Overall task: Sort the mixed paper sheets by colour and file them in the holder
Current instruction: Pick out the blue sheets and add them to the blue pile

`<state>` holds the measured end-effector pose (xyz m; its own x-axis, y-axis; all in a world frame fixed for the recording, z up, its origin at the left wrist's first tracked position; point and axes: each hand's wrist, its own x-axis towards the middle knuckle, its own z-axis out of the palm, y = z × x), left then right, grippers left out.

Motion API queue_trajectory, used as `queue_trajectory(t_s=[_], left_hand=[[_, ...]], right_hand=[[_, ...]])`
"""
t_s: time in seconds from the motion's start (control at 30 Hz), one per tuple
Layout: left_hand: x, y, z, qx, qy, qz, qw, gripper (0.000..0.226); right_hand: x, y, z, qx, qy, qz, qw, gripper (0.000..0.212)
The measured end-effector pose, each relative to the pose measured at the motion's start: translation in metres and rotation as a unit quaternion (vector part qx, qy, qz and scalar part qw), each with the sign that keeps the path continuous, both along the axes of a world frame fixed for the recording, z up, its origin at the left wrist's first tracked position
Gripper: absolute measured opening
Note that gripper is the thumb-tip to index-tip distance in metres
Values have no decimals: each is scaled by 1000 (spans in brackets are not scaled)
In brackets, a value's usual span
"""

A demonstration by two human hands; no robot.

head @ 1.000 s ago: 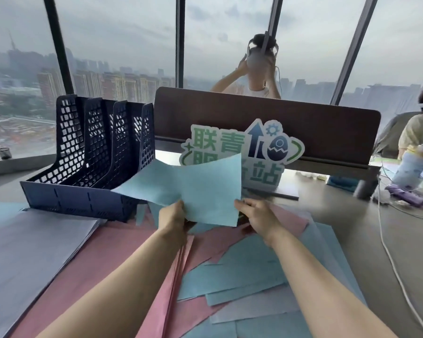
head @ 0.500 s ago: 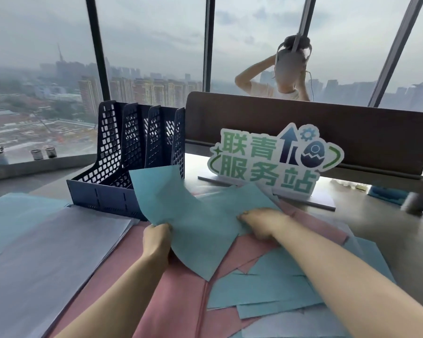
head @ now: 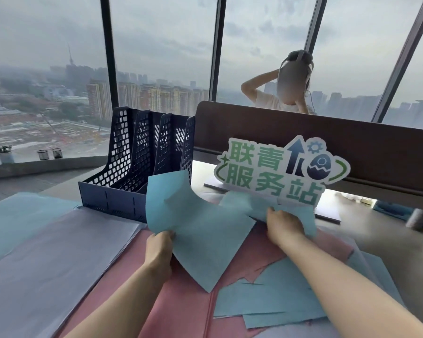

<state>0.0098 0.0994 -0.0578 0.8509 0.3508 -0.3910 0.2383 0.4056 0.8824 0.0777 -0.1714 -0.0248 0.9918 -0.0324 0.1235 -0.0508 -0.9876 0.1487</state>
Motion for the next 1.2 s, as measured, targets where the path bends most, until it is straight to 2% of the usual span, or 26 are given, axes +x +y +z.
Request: queue_trajectory(t_s=[0.13, 0.23, 0.33, 0.4, 0.53, 0.6, 0.67, 0.73, 0.77, 0.87, 0.93, 1.07, 1.2], left_hand=[[-1, -1, 3, 3, -1, -23, 1000, 21], [-4, 0, 5, 13, 7, -65, 998, 23], [-5, 3, 4, 20, -9, -110, 994, 25], [-5, 7, 2, -7, -38, -148, 988, 27], [-6, 13, 3, -44, -55, -216, 974, 43], [-2, 11, -1, -46, -77, -223, 971, 34], [0, 9, -5, 4, -84, -192, 978, 38], [1, 7, -6, 56, -85, -161, 982, 46], [1, 7, -7, 63, -84, -150, 983, 45], [2, 8, -6, 67, -74, -158, 982, 30], [5, 10, -8, 77, -70, -169, 980, 25], [3, 0, -5, 103, -84, -184, 974, 21], [-3, -8, -7, 108, -81, -183, 974, 22]], right_hand=[[-1, 4, 21, 151, -24, -65, 986, 27], [-10, 24, 32, 230, -17, -39, 972, 27], [-29, 65, 33, 247, 27, 19, 968, 26], [-40, 97, 27, 255, 59, 53, 964, 28], [-56, 145, 8, 275, 113, 111, 948, 34], [-64, 154, 2, 299, 162, 143, 929, 41], [-67, 149, 1, 340, 185, 163, 907, 36], [-67, 126, 5, 401, 154, 130, 894, 28], [-65, 109, 8, 407, 119, 88, 901, 26], [-63, 38, 13, 307, 29, -80, 948, 26], [-66, -6, 12, 248, 51, -161, 954, 38], [-71, -48, 5, 182, 169, -211, 945, 56], [-72, -55, 7, 193, 192, -237, 933, 64]])
